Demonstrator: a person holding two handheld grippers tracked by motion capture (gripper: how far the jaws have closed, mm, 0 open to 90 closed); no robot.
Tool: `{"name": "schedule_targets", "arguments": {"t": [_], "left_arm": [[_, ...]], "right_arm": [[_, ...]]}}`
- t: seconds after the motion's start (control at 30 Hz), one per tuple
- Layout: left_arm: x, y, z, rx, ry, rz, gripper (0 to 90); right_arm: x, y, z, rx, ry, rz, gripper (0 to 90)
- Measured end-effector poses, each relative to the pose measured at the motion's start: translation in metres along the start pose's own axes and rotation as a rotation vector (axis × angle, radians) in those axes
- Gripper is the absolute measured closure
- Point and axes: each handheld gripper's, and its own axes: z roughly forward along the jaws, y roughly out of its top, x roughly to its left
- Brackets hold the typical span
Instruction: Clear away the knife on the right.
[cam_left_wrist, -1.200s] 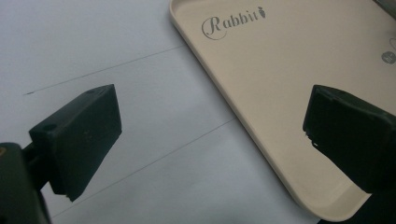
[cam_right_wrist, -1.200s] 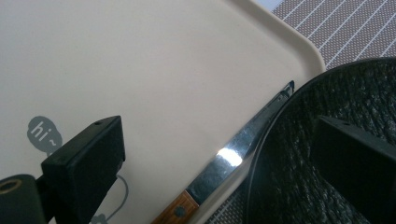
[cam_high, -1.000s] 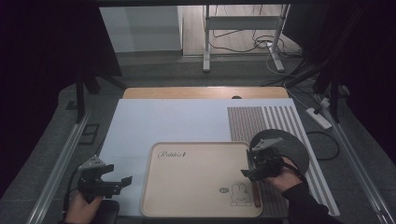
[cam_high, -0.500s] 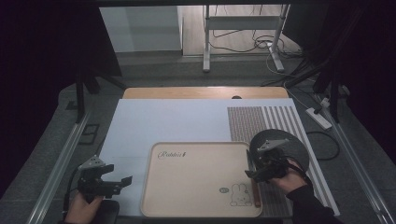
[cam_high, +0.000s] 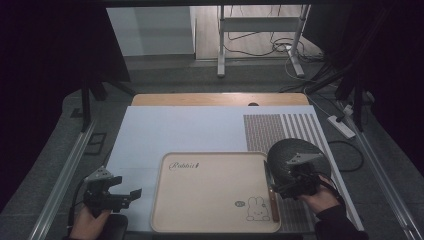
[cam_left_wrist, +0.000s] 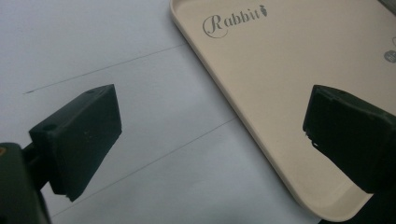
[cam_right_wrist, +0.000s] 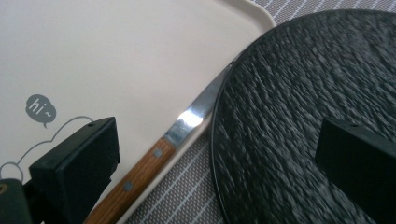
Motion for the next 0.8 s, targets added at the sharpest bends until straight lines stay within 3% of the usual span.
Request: {"name": "schedule_targets", "arguments": {"t": [0.8], "left_arm": [[0.0,0.0,0.001,0.005,0.001,-0.005,4.4]], "right_arm": [[-0.011,-0.034,-0.031,-0.052,-0.063,0.101,0.0]]}}
